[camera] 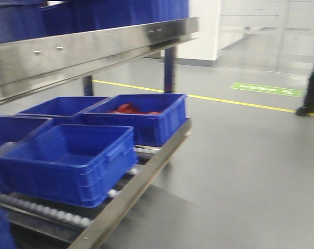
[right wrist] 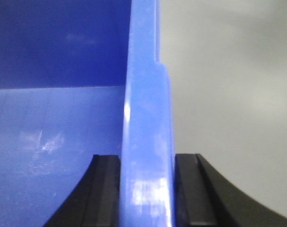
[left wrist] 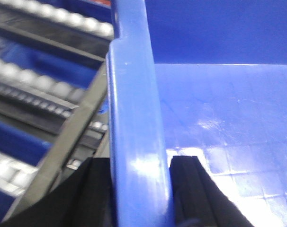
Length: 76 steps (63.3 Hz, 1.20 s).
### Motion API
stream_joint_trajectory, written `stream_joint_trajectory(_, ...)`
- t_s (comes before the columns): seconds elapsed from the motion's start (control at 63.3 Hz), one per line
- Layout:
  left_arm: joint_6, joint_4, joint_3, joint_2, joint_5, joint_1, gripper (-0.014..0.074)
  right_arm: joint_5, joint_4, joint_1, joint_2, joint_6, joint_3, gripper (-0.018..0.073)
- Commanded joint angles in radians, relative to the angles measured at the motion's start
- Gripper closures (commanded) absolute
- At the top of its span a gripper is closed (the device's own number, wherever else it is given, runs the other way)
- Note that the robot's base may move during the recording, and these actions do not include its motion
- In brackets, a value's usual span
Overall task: Move blue bin to conveyor side
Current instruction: 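Hold the blue bin with both grippers while driving to the grey conveyor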
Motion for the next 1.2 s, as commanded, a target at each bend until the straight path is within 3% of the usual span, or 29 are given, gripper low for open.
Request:
stream_joint_trajectory(0.0,0.013,0.004,-0.013,-0.021,-0.079,-0.006,0.0616,-0.107,-0.049,-0.005,-0.022,-0.003,-0.016,0.064)
stream_joint_trajectory(1.185,0.013,0.008,-0.013,-0.021,-0.079,-0.006,0.0616,-0.107,-0.049,-0.005,-0.022,-0.003,-0.016,0.064)
